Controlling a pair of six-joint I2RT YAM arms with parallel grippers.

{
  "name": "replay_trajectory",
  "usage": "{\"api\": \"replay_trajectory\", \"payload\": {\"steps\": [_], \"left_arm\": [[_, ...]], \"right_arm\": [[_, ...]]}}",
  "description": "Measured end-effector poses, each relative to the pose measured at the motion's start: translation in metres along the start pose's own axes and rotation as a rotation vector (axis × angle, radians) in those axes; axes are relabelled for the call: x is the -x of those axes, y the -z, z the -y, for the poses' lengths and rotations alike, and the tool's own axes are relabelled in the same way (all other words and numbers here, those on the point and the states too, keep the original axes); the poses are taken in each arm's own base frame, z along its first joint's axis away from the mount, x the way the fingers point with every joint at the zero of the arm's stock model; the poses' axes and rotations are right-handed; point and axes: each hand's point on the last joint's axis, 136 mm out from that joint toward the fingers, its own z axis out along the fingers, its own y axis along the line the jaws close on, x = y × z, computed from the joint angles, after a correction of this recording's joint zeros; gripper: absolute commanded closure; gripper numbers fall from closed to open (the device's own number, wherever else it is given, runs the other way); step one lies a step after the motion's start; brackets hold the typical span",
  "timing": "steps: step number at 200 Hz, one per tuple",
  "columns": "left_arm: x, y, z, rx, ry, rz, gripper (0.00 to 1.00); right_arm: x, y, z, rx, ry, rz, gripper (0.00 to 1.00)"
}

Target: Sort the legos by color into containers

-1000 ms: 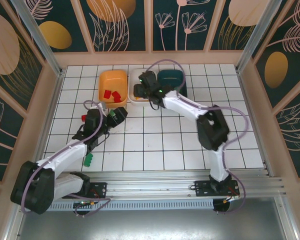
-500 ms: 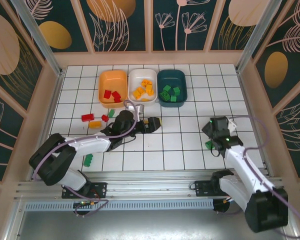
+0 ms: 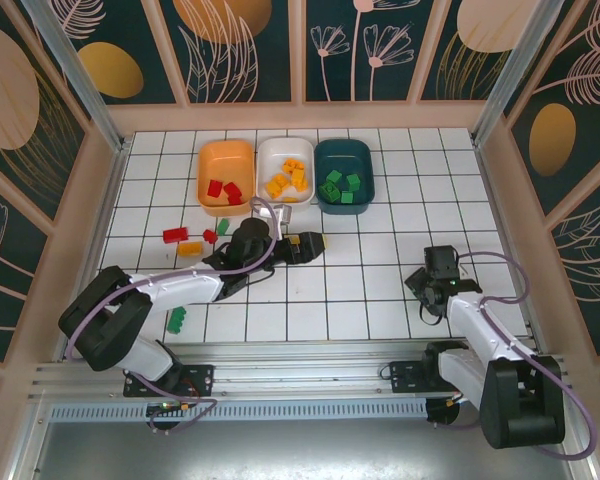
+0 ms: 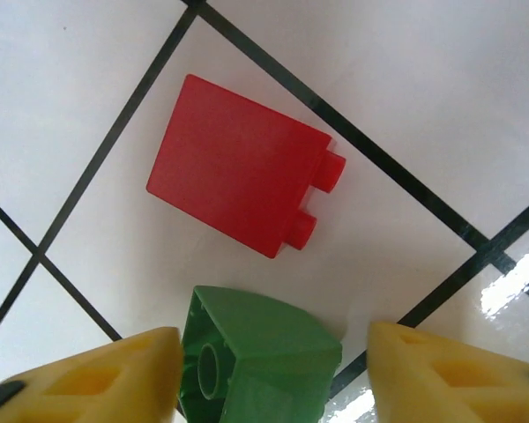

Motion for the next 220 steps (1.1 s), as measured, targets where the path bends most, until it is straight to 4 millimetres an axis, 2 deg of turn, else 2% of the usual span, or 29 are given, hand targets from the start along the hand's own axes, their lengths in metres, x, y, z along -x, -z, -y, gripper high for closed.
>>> {"api": "replay_trajectory", "payload": {"steps": [35,72,119,149,183,203,220], "left_arm": [[0.001,0.000,-0.002,0.009,-0.003,0.006,0.01],[-0.001,0.001,-0.007,0.038,-0.005,0.003,0.02],[0.010,0.011,-0.016,0.124,-0.021,0.050,0.02],[0.037,0.027,-0.038,0.255,0.017,0.135,0.01],[0.076,0.070,-0.095,0.416,0.161,0.282,0.01],[0.074,0.091,-0.121,0.492,0.219,0.311,0.01],[0.065,0.100,-0.128,0.531,0.236,0.301,0.02]], "right_arm": [[0.000,-0.001,0.002,-0.005,0.001,0.003,0.61],[0.001,-0.001,-0.003,0.021,0.013,0.003,0.65],[-0.012,0.007,-0.036,0.137,0.084,-0.035,0.67],[-0.012,0.027,-0.081,0.237,0.171,-0.023,0.69],[0.008,0.045,-0.155,0.363,0.224,0.030,0.70],[0.020,0.042,-0.202,0.412,0.266,0.056,0.70],[0.033,0.032,-0.244,0.442,0.306,0.076,0.68]]}}
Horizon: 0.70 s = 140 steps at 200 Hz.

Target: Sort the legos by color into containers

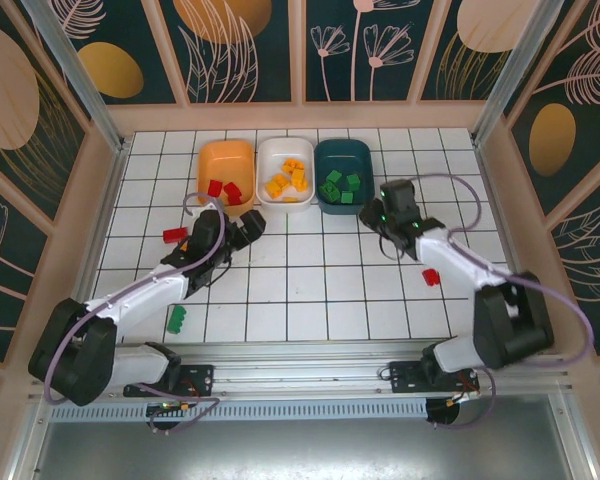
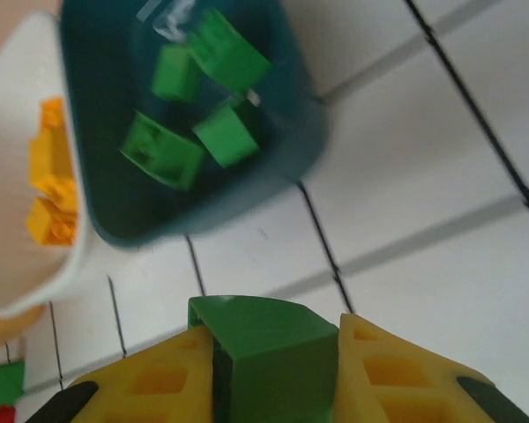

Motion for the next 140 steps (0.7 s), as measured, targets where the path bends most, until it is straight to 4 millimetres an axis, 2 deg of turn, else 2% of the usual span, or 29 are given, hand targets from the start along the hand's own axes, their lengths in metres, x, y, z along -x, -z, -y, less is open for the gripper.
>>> {"api": "replay_trajectory", "payload": {"steps": [13,28,42,58,71,91,112,125,140], "left_arm": [[-0.001,0.007,-0.005,0.017,0.002,0.001,0.01],[0.002,0.017,-0.009,0.027,0.005,0.016,0.02],[0.006,0.027,-0.008,0.028,0.007,0.033,0.02],[0.012,0.036,-0.006,0.020,0.010,0.056,0.01],[0.015,0.043,-0.005,0.012,0.012,0.075,0.01],[0.017,0.048,-0.006,0.005,0.013,0.088,0.02],[0.013,0.047,-0.004,-0.009,0.008,0.070,0.02],[0.008,0.043,0.003,-0.049,0.001,0.046,0.01],[0.000,0.035,0.011,-0.102,-0.002,0.007,0.01]], "right_arm": [[0.015,-0.025,-0.019,0.013,0.033,0.006,0.65],[0.029,-0.054,-0.035,0.019,0.068,0.011,0.50],[0.041,-0.076,-0.046,0.012,0.107,0.018,0.41],[0.052,-0.091,-0.055,0.004,0.142,0.026,0.35],[0.057,-0.092,-0.059,-0.004,0.162,0.034,0.32],[0.066,-0.079,-0.062,-0.018,0.183,0.062,0.31],[0.077,-0.045,-0.055,-0.043,0.185,0.119,0.29],[0.083,-0.012,-0.039,-0.060,0.158,0.160,0.25],[0.090,0.028,0.000,-0.111,0.090,0.220,0.15]]}}
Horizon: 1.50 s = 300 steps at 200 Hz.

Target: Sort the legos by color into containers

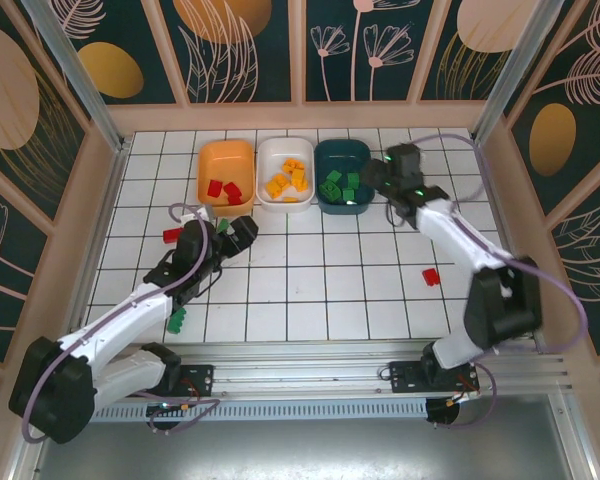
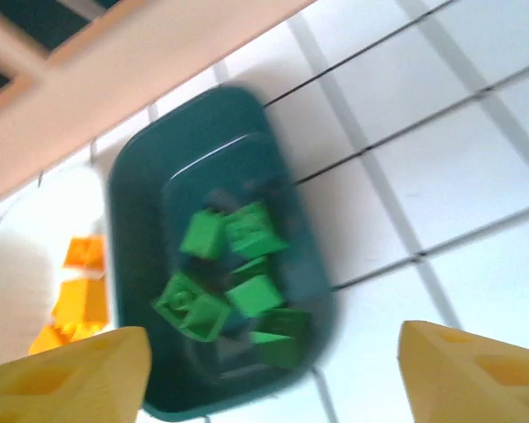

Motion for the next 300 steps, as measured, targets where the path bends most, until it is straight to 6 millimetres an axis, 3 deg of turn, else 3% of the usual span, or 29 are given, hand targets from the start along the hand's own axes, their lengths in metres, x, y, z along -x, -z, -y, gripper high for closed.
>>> {"api": "replay_trajectory", "payload": {"steps": [18,42,54,71,106,135,148,197,216,253,300], "left_arm": [[-0.016,-0.011,0.007,-0.044,-0.011,-0.053,0.02],[-0.055,-0.024,0.024,-0.107,-0.054,-0.158,0.02],[-0.075,-0.029,0.031,-0.135,-0.073,-0.218,0.02],[-0.094,-0.035,0.030,-0.144,-0.089,-0.278,0.02],[-0.097,-0.037,0.029,-0.145,-0.110,-0.289,0.01],[-0.095,-0.036,0.032,-0.152,-0.126,-0.280,0.02],[-0.094,-0.036,0.033,-0.155,-0.132,-0.277,0.02],[-0.092,-0.036,0.036,-0.159,-0.136,-0.274,0.01],[-0.090,-0.036,0.039,-0.163,-0.136,-0.272,0.02],[-0.088,-0.037,0.039,-0.157,-0.143,-0.263,0.02],[-0.081,-0.039,0.040,-0.126,-0.161,-0.246,0.02]], "right_arm": [[0.000,0.025,0.072,-0.130,-0.096,0.055,0.10],[-0.048,0.039,0.169,-0.328,-0.229,0.008,0.10],[-0.081,0.043,0.200,-0.404,-0.268,-0.052,0.10],[-0.109,0.046,0.219,-0.459,-0.290,-0.117,0.10],[-0.120,0.032,0.211,-0.402,-0.299,-0.176,0.16],[-0.147,0.015,0.200,-0.372,-0.262,-0.282,0.17],[-0.150,0.014,0.195,-0.370,-0.234,-0.289,0.18],[-0.177,0.011,0.130,-0.180,-0.214,-0.386,0.19],[-0.178,0.013,0.114,-0.146,-0.201,-0.400,0.20],[-0.177,0.016,0.114,-0.161,-0.173,-0.406,0.25],[-0.212,0.021,0.108,-0.252,0.037,-0.505,0.30]]}}
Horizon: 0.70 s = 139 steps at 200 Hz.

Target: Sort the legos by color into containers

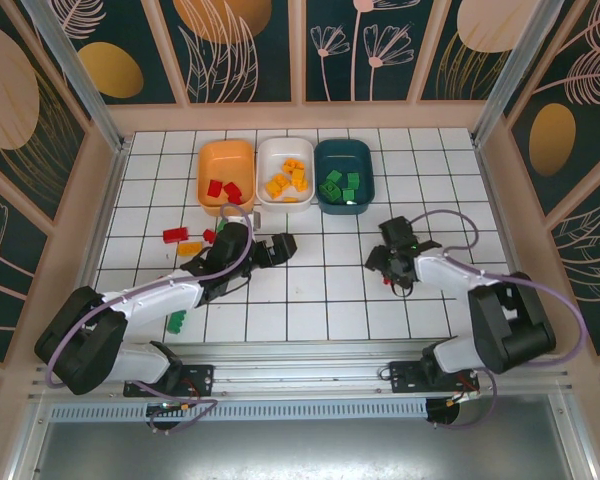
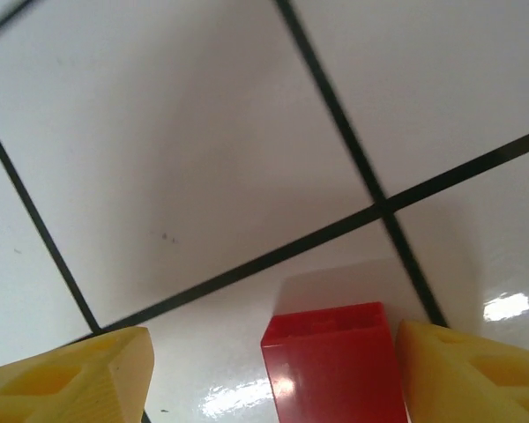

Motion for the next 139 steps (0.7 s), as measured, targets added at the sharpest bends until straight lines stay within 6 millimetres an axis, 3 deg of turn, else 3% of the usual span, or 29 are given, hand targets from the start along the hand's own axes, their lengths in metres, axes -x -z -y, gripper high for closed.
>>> {"api": "replay_trajectory", "payload": {"steps": [13,37,69,100,120,139], "left_arm": [[0.004,0.000,0.004,0.000,-0.007,0.004,0.02],[0.011,0.003,0.009,-0.001,-0.020,0.021,0.01],[0.017,0.014,0.009,0.019,-0.031,0.044,0.02],[0.028,0.025,0.007,0.074,-0.041,0.078,0.01],[0.048,0.035,0.007,0.128,-0.037,0.121,0.01],[0.080,0.051,-0.008,0.179,0.018,0.190,0.02]], "right_arm": [[-0.002,-0.002,-0.001,-0.054,0.046,0.008,0.36],[-0.007,-0.003,-0.003,-0.099,0.105,0.020,0.57],[-0.009,-0.002,-0.009,-0.100,0.136,0.030,0.77],[-0.011,0.003,-0.021,-0.074,0.164,0.039,0.83],[-0.002,0.015,-0.048,-0.010,0.189,0.074,0.83],[0.019,0.036,-0.101,0.105,0.214,0.142,0.83]]}}
